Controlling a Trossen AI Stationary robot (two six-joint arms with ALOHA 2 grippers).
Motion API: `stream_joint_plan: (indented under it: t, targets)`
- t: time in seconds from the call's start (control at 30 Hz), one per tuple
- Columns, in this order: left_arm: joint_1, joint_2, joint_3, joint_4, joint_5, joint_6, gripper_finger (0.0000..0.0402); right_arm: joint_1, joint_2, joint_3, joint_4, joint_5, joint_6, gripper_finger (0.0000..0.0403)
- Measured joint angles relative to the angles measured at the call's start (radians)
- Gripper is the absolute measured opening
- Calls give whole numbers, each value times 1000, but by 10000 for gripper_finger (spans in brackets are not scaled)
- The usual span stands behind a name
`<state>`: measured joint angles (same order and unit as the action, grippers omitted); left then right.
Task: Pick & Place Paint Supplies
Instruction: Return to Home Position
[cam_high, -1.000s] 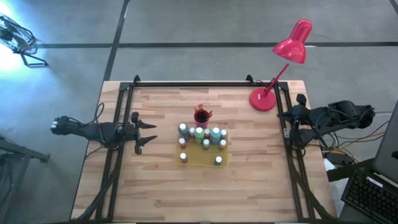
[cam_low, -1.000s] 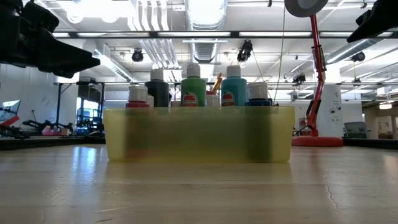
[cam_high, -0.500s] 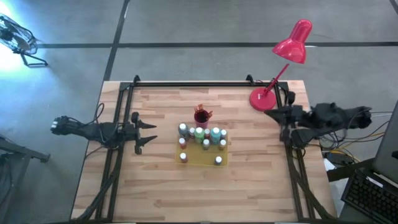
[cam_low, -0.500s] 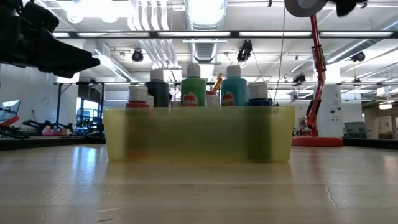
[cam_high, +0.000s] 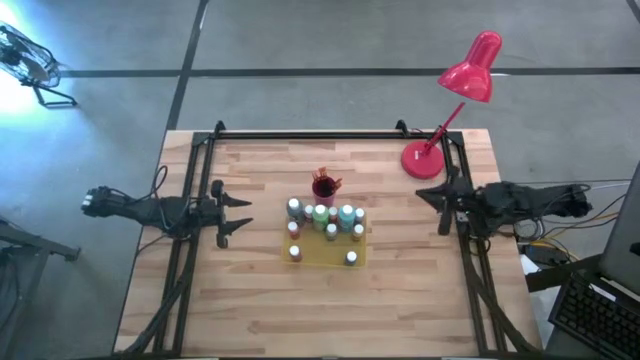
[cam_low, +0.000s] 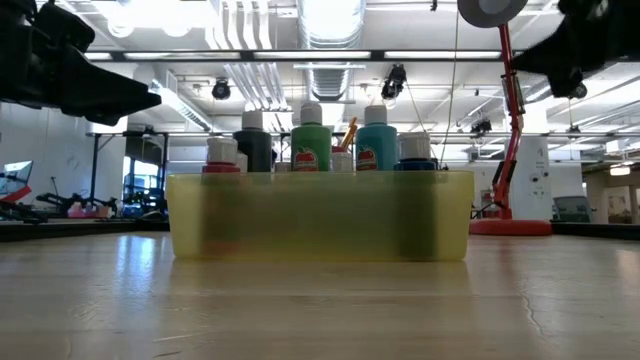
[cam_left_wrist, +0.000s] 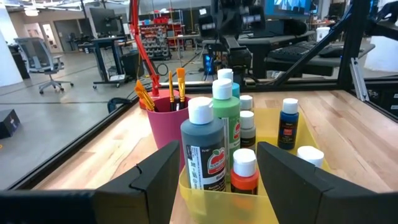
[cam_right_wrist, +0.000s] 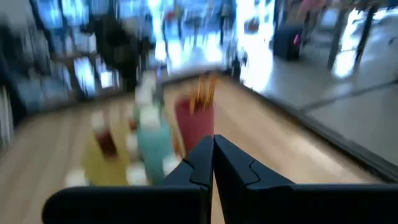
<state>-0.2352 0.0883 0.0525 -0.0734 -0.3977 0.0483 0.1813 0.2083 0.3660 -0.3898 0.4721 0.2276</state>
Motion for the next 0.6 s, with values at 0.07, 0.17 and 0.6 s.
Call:
stream_joint_plan:
  t: [0.07, 0.17, 0.6]
  targets:
    - [0, 0, 0, 0, 0, 0, 218, -18, -31, -13, 76, 3, 18, 8]
    - [0, 0, 0, 1, 0, 0, 218, -48, -45, -80, 204, -16, 27, 8]
    - [0, 0, 0, 4, 0, 0, 218, -148, -131, -256, 100, -35, 2, 8]
